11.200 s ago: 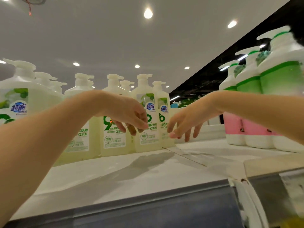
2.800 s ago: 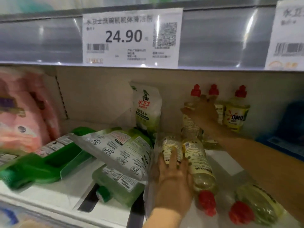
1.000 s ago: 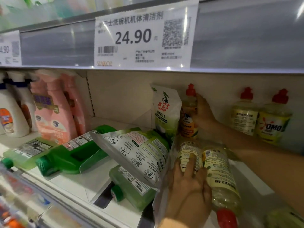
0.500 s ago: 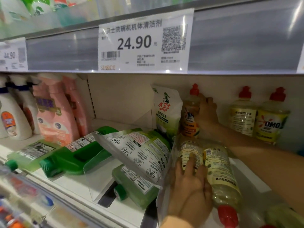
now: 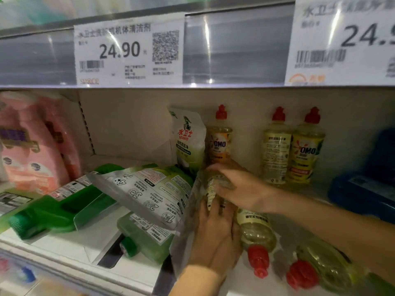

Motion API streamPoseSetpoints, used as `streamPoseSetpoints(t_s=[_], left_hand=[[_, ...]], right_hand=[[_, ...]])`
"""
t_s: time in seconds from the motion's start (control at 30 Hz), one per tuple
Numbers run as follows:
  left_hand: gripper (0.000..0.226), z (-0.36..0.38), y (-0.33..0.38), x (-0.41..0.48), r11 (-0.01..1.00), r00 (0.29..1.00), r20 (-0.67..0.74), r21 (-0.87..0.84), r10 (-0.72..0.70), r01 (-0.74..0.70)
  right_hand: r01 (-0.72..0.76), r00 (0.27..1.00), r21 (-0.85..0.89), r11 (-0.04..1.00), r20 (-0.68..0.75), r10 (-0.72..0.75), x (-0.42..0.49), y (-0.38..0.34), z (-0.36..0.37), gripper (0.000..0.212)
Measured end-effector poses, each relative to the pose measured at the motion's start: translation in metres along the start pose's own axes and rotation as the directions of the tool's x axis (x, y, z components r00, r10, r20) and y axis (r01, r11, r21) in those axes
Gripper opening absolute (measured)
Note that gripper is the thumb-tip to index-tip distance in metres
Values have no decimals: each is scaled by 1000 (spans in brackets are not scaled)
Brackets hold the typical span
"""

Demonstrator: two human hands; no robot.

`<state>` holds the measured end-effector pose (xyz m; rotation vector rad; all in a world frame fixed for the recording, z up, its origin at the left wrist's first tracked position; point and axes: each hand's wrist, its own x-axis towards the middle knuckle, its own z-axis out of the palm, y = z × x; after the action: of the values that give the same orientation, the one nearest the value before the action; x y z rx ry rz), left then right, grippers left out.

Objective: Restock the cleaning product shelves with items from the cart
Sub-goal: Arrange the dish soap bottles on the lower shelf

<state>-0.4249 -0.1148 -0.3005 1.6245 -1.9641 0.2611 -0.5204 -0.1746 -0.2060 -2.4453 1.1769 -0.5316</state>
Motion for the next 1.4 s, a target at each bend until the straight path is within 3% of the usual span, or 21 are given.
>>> streamPoseSetpoints(t_s=[0.13, 0.27, 0.33, 0.4, 0.43, 0.53, 0.7, 0.8, 0.97, 1.07, 1.2, 1.33, 1.4], left_hand=[[53, 3, -2, 2, 996, 994, 102, 81, 27, -35], [77, -3, 2, 3, 992, 976, 217, 126, -6, -22], [91, -2, 3, 2, 990, 932, 355, 140, -70, 21], [94, -6, 7, -3, 981, 928, 360, 191, -96, 28], [94, -13, 12, -7, 977, 894, 437, 211, -101, 7], [78, -36, 22, -21, 971, 796, 594, 235, -114, -37], [78, -61, 25, -45, 993, 881, 460, 81, -111, 83], [67, -83, 25, -52, 988, 869, 482, -44, -107, 146], [44, -132, 34, -41, 959, 810, 567, -116, -151, 260], [41, -165, 35, -33, 922, 795, 590, -213, -144, 325], [32, -198, 27, -30, 801, 862, 471, -434, -188, 412], [25, -196, 13, -21, 776, 928, 341, -540, -154, 327], [34, -187, 9, -17, 780, 942, 325, -566, -86, 267]], right_hand=[[6, 992, -171, 985, 127, 16, -22, 7, 12, 42], [-32, 976, -175, 984, 205, 68, -33, 14, 19, 47], [-19, 973, -206, 978, 219, 65, -38, 14, 17, 49], [5, 971, -193, 981, 235, 41, -47, 9, 15, 49], [18, 971, -174, 985, 240, 24, -53, 6, 13, 50], [50, 962, -134, 990, 275, -11, -72, 0, 7, 55], [94, 948, -62, 994, 311, -71, -92, 0, 6, 74], [179, 941, -101, 979, 308, -141, -102, -2, 10, 88], [268, 963, -229, 936, 97, -252, -113, -15, 22, 98], [297, 949, -91, 951, -80, -304, -112, -18, 27, 90], [250, 951, 149, 957, -223, -214, -114, -21, 16, 77], [230, 971, 496, 838, -178, -161, -109, -24, -1, 64], [217, 976, 582, 784, -130, -174, -107, -26, -10, 61]])
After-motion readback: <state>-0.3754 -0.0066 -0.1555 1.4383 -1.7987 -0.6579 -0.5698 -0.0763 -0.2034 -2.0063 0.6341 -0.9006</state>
